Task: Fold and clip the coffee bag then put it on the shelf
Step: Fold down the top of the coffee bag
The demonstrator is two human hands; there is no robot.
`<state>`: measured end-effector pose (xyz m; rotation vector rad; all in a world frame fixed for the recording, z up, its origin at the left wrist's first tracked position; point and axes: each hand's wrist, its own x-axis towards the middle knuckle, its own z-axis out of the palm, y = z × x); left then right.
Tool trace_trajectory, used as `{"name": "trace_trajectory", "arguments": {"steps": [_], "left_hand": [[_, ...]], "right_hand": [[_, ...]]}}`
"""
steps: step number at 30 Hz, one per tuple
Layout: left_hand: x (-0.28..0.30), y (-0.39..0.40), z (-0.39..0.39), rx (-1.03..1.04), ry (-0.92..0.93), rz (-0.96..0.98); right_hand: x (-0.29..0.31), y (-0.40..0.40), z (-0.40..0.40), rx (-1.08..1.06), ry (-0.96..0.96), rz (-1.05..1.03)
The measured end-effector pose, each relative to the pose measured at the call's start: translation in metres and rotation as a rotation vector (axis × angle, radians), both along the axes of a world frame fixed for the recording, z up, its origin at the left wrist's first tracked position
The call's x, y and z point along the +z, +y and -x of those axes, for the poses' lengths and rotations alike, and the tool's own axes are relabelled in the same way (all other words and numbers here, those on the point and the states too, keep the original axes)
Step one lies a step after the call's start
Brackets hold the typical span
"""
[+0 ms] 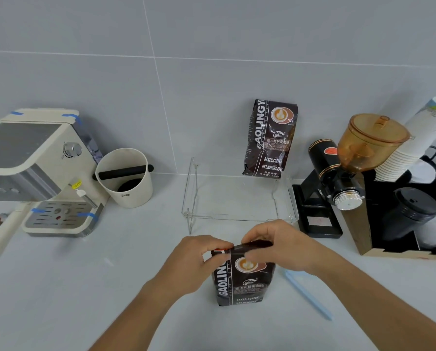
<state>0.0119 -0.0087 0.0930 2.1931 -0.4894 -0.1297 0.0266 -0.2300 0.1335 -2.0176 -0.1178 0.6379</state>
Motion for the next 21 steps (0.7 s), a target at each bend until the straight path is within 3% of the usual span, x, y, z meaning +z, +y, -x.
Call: {"name": "trace_trajectory", "arguments": {"steps": [4, 7, 13, 17, 21], "left_hand": [[0.002, -0.001, -0.001, -0.084, 0.002, 0.005], [0.004, -0.001, -0.001, -0.116, 0.063, -0.025], [0.004, 0.001, 0.003, -0.054, 0.126, 0.049], [0.005, -0.002, 0.004, -0.038, 0.124, 0.036], [0.008, -0.012, 0.006, -0.065, 0.026, -0.026]], "right_hand": [[-0.006, -0.007, 0.009, 0.216, -0.387, 0.262], [-0.014, -0.011, 0.018, 0.251, -0.580, 0.274], [-0.015, -0.020, 0.027, 0.182, -0.616, 0.203], [-0.022, -0.019, 0.031, -0.004, -0.579, 0.145], [-0.024, -0.017, 0.033, -0.015, -0.580, 0.129]]}}
